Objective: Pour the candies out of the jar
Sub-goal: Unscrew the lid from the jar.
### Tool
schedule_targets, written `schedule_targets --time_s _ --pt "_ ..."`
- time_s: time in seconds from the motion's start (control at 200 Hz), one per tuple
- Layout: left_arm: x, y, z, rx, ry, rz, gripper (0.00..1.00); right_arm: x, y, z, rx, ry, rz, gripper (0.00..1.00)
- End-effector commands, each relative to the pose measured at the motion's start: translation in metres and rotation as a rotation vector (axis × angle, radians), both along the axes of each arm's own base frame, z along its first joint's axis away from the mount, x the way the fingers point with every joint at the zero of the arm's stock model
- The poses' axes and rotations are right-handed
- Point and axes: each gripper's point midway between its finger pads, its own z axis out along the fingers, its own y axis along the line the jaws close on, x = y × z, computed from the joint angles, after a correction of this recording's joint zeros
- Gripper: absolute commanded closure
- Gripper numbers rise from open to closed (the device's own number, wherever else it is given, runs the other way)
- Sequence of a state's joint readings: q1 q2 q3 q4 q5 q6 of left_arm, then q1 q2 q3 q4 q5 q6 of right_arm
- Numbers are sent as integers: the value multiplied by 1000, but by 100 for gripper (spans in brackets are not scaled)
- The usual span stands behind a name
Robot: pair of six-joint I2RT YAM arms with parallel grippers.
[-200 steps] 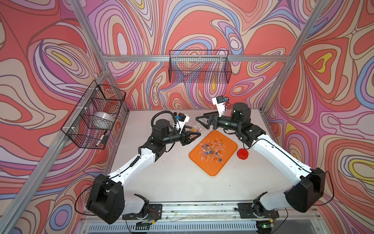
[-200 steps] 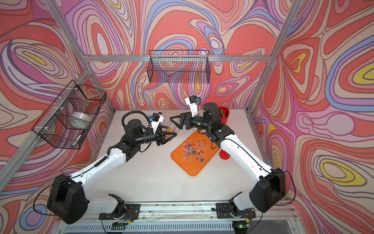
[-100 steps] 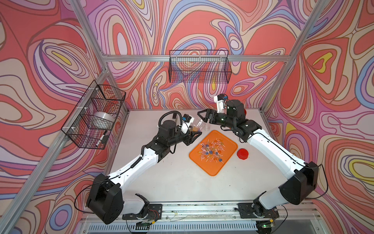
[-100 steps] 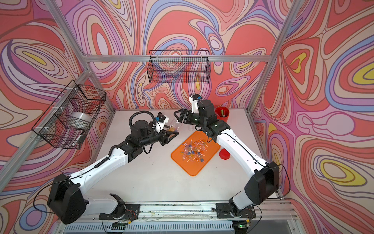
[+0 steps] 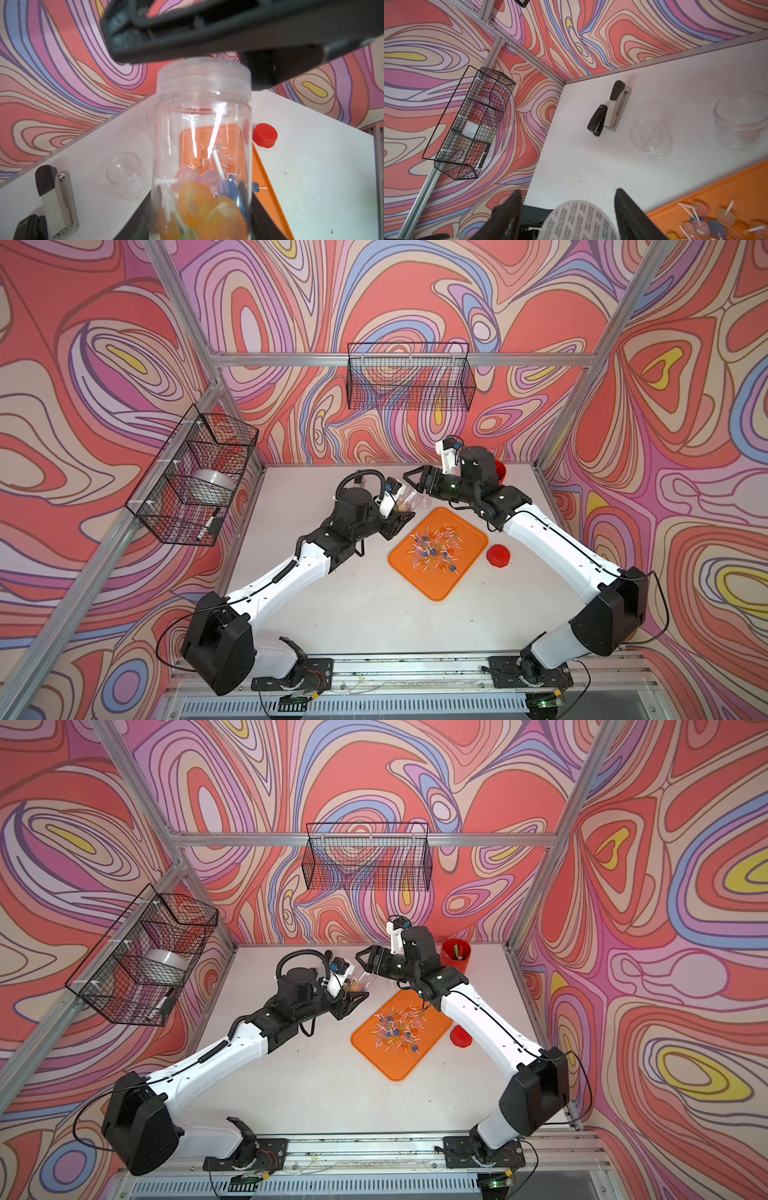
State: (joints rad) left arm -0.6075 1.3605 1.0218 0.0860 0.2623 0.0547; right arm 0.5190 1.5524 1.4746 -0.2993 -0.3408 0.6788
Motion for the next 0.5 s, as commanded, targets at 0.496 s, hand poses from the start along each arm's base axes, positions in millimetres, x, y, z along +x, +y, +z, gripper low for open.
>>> schedule_targets --time_s 0.496 --pt "3 -1 25 -24 -60 14 100 1 0 -29 -66 43 -11 33"
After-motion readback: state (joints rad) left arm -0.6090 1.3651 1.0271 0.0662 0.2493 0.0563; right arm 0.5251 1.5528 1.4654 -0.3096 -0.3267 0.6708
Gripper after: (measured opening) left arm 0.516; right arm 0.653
